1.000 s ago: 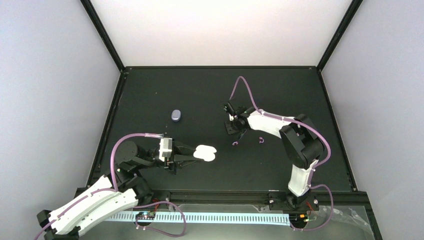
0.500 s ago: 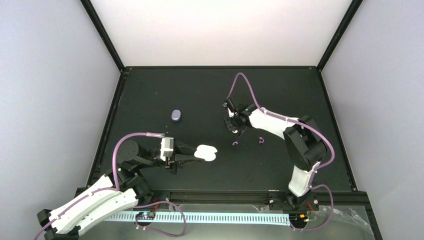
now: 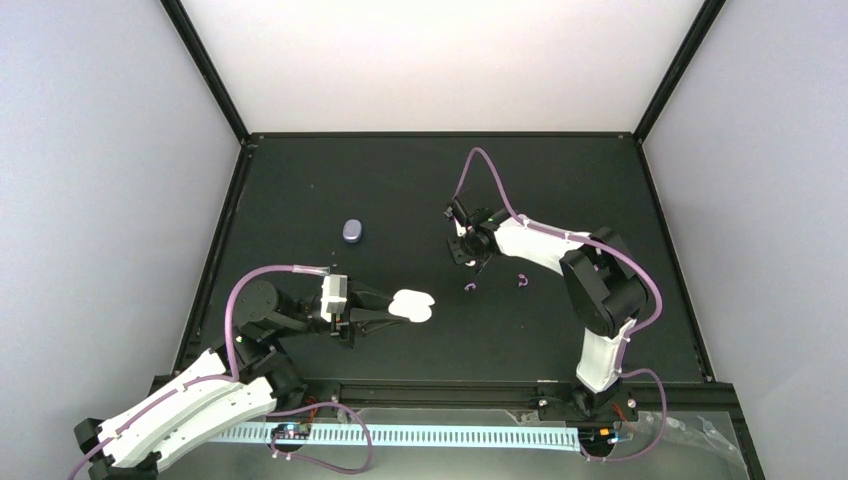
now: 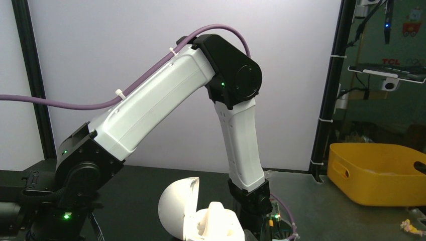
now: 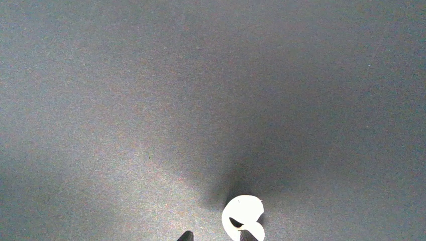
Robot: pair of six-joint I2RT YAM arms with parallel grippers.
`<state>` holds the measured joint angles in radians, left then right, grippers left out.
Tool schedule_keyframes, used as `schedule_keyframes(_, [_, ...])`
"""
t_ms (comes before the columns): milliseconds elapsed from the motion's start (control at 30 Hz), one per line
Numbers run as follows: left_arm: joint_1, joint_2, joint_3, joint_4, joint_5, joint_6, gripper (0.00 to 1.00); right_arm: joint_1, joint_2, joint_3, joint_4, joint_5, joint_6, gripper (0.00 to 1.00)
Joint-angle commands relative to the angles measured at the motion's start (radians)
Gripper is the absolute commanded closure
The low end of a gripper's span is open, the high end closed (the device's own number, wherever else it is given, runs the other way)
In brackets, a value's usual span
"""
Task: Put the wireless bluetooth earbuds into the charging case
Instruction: Pick up the earbud from the center of the board.
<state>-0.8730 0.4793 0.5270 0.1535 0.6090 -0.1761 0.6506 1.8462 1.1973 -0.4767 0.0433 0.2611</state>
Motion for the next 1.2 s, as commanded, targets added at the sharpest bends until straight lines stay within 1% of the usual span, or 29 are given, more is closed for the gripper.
schedule_keyframes(0, [-0.005,0.005,0.002,0.013,-0.002,-0.008,0.98,0.001,0.004,-0.01,0.005,0.002,-0.034,0.77])
schedule_keyframes(433, [-0.004,0.002,0.002,0.009,-0.006,-0.005,0.99,0.0,0.051,0.029,-0.02,0.006,-0.056,0.77])
schedule_keyframes(867, [-0.004,0.001,-0.002,0.009,-0.007,-0.006,0.98,-0.008,0.062,0.028,-0.03,0.096,-0.049,0.77])
schedule_keyframes(1000, [-0.004,0.002,0.001,0.011,-0.006,-0.006,0.98,-0.011,0.058,0.024,-0.031,0.115,-0.05,0.78])
schedule_keyframes(1167, [-0.005,0.002,0.001,0.011,-0.006,-0.008,0.98,-0.011,0.054,0.02,-0.028,0.133,-0.048,0.85])
